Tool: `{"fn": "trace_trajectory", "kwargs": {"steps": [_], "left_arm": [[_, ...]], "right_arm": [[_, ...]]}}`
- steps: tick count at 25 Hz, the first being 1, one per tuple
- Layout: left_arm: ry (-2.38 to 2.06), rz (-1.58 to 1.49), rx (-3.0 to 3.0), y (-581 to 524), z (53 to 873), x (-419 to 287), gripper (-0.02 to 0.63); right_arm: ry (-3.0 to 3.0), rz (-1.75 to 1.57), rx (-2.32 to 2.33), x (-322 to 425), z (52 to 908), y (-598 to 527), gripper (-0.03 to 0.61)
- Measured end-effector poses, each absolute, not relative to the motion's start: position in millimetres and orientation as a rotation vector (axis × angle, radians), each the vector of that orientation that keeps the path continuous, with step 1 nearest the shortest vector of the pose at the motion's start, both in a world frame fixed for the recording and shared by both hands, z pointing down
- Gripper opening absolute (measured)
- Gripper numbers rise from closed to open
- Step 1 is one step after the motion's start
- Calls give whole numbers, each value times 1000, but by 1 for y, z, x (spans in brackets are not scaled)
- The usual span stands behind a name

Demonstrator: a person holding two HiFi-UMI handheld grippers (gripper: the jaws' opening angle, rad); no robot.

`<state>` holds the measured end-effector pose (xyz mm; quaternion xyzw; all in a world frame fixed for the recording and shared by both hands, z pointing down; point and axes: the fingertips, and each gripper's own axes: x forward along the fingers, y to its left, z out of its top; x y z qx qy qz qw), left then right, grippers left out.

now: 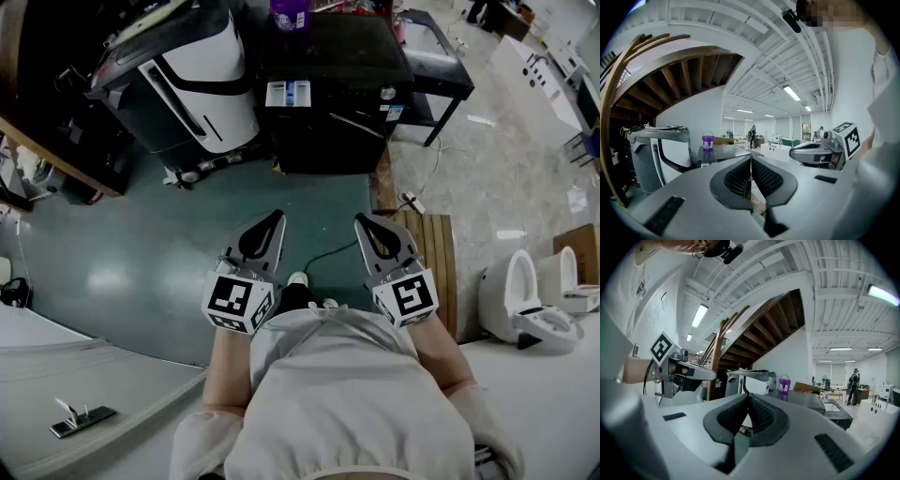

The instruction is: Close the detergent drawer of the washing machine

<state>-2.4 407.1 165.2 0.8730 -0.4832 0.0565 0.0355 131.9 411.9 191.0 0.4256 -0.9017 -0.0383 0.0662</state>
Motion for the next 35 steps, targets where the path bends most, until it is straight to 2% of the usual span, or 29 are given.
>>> {"fn": "trace_trajectory", "kwargs": {"steps": [21,35], "left_arm": [[-1404,204,2708,394,173,43,23],[-1419,201,2632,262,203,-21,23]], "right_arm": [[-2710,-8,1353,172,201,402,6],[-2655,47,1353,122,226,269,6]]}}
